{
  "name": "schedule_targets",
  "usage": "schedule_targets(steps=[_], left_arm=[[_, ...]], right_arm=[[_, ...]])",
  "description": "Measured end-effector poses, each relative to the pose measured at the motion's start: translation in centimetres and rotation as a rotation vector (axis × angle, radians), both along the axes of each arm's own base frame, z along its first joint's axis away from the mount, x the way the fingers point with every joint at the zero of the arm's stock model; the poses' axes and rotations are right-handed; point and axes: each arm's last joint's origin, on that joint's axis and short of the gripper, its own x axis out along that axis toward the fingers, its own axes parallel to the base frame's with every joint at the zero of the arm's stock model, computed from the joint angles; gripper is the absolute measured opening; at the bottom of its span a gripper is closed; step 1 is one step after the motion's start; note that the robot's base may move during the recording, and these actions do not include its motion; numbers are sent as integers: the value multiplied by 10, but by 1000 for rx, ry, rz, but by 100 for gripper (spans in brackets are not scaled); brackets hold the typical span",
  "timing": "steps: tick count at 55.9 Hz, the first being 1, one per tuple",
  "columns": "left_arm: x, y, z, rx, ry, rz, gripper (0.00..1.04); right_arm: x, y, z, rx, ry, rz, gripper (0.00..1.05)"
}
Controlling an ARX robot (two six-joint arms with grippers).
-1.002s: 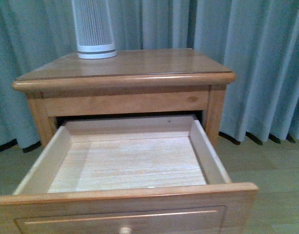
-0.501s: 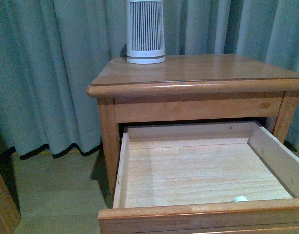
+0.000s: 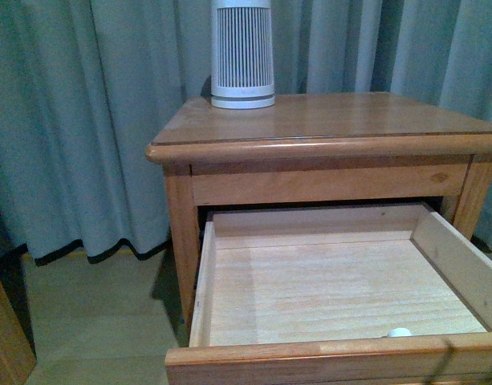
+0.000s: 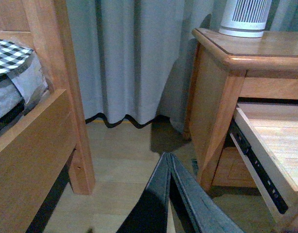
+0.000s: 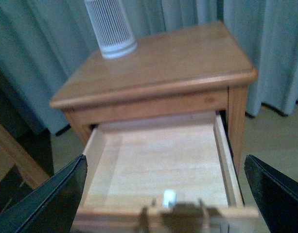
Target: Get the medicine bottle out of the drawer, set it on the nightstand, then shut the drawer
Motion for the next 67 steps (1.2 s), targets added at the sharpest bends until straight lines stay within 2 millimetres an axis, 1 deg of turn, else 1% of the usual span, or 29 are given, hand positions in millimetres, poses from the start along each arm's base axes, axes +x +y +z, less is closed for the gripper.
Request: schedule_targets(steps=[2, 3, 7, 8, 9, 11, 12, 13, 15, 16, 17, 19, 20, 22, 23, 25, 26, 31, 32, 34, 35, 37, 41, 43, 47, 51, 57, 67], left_arm=[[0, 0, 0, 0, -1, 0, 4], [0, 0, 0, 0, -1, 0, 4], [0, 0, 0, 0, -3, 0, 4], [0, 0, 0, 0, -3, 0, 4], [0, 0, 0, 0, -3, 0, 4], [0, 0, 0, 0, -3, 0, 4], [0, 0, 0, 0, -3, 0, 4], [0, 0, 0, 0, -3, 0, 4], [0, 0, 0, 0, -3, 0, 5], [0, 0, 0, 0, -3, 0, 8], [0, 0, 0, 0, -3, 0, 14], [0, 0, 0, 0, -3, 0, 21], [0, 0, 0, 0, -3, 0, 23], [0, 0, 0, 0, -3, 0, 30], [0, 0, 0, 0, -3, 0, 32], [0, 0, 0, 0, -3, 0, 39], [0, 0, 0, 0, -3, 0, 40], [0, 0, 0, 0, -3, 0, 56], [0, 0, 0, 0, -3, 0, 58], [0, 0, 0, 0, -3, 0, 65], [0, 0, 0, 0, -3, 0, 67], [0, 0, 0, 0, -3, 0, 74], [0, 0, 0, 0, -3, 0, 85], [0, 0, 0, 0, -3, 0, 92], [0, 0, 0, 2, -3, 0, 100], [0, 0, 0, 2, -3, 0, 98], [0, 0, 0, 2, -3, 0, 98], [0, 0, 0, 2, -3, 0, 98]], right_arm=[[17, 4, 13, -11, 12, 16, 98], [21, 4, 16, -13, 15, 18, 98], [62, 10, 35, -34, 55, 12, 98], [73, 11, 37, -36, 76, 7, 98], [78, 12, 38, -37, 87, 5, 98], [100, 13, 39, -43, 135, -8, 98], [116, 14, 39, -49, 174, -21, 98], [126, 16, 38, -54, 201, -25, 98], [157, 19, 33, -68, 283, -43, 98], [167, 20, 29, -75, 311, -52, 98], [181, 22, 24, -89, 352, -64, 98], [198, 26, 14, -102, 416, -70, 98], [202, 27, 12, -104, 434, -72, 98], [215, 31, -1, -123, 507, -77, 98], [219, 33, -5, -128, 527, -79, 98], [230, 38, -21, -149, 604, -78, 98], [232, 40, -25, -156, 624, -77, 98], [248, 53, -64, -212, 775, -72, 98], [250, 55, -68, -217, 790, -69, 98], [254, 61, -84, -238, 843, -60, 98], [255, 62, -87, -244, 854, -58, 98], [257, 68, -100, -264, 894, -52, 98], [259, 75, -115, -283, 936, -34, 98], [260, 80, -123, -294, 955, -25, 98], [261, 85, -133, -311, 977, -19, 98], [262, 91, -143, -320, 999, -9, 98], [265, 96, -158, -327, 1040, 7, 98], [266, 97, -174, -318, 1084, 11, 98]])
